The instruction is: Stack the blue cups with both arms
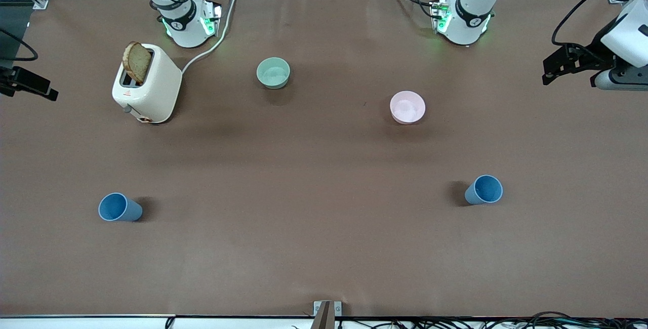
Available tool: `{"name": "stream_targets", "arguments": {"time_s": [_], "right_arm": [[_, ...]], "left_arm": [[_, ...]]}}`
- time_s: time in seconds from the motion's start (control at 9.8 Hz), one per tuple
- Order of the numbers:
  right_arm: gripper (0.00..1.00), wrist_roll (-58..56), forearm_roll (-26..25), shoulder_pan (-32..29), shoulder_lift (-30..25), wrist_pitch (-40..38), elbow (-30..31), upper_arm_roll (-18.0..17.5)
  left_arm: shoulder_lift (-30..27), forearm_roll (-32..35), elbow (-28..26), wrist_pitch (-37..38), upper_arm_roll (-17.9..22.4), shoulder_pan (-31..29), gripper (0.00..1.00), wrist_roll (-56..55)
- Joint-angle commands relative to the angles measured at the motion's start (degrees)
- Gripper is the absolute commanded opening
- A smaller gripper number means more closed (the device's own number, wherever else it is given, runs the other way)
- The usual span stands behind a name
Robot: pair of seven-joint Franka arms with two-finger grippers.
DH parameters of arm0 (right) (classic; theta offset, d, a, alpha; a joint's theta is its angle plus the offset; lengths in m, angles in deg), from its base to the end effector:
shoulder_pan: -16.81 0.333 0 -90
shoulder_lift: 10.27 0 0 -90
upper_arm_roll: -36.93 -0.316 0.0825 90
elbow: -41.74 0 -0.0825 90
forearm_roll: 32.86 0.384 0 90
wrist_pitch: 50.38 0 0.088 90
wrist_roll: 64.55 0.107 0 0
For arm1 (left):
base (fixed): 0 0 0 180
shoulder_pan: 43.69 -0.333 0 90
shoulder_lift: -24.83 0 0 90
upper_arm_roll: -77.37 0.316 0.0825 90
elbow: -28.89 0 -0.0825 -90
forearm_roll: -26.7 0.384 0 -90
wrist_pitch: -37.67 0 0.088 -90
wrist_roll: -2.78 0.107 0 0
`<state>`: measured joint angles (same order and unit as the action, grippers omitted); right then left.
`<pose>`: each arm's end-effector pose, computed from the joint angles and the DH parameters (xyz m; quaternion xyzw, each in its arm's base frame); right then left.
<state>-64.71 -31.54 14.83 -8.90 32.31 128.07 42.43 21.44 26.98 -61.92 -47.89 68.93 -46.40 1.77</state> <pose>0.5445 -0.0681 0.6306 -0.9970 0.0628 0.0429 0.0132 0.5254 -0.0547 0.6429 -0.9990 0.0408 0.0161 0.0077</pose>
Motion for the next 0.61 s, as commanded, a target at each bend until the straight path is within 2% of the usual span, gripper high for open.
{"name": "stream_targets", "arguments": {"time_s": [0.0,0.2,0.31,0.51], "right_arm": [[1.00,-0.6,0.5,-0.5,-1.1,0.1,0.7,-0.3],[1.00,-0.6,0.6,-0.4,-1.1,0.1,0.7,-0.3],[1.00,-0.6,0.5,-0.5,-1.1,0.1,0.5,-0.3],[1.00,-0.6,0.0,-0.7,-0.6,0.4,-0.4,-0.3]], "left_arm": [[1.4,0.0,-0.1,0.9,0.0,0.2,1.00,0.0],[2.3,0.0,1.4,0.8,0.5,-0.3,1.00,0.4],[6.2,0.8,5.6,0.9,0.6,-0.4,1.00,0.0],[12.4,3.1,5.7,-2.3,0.6,-0.3,1.00,-1.5]]}}
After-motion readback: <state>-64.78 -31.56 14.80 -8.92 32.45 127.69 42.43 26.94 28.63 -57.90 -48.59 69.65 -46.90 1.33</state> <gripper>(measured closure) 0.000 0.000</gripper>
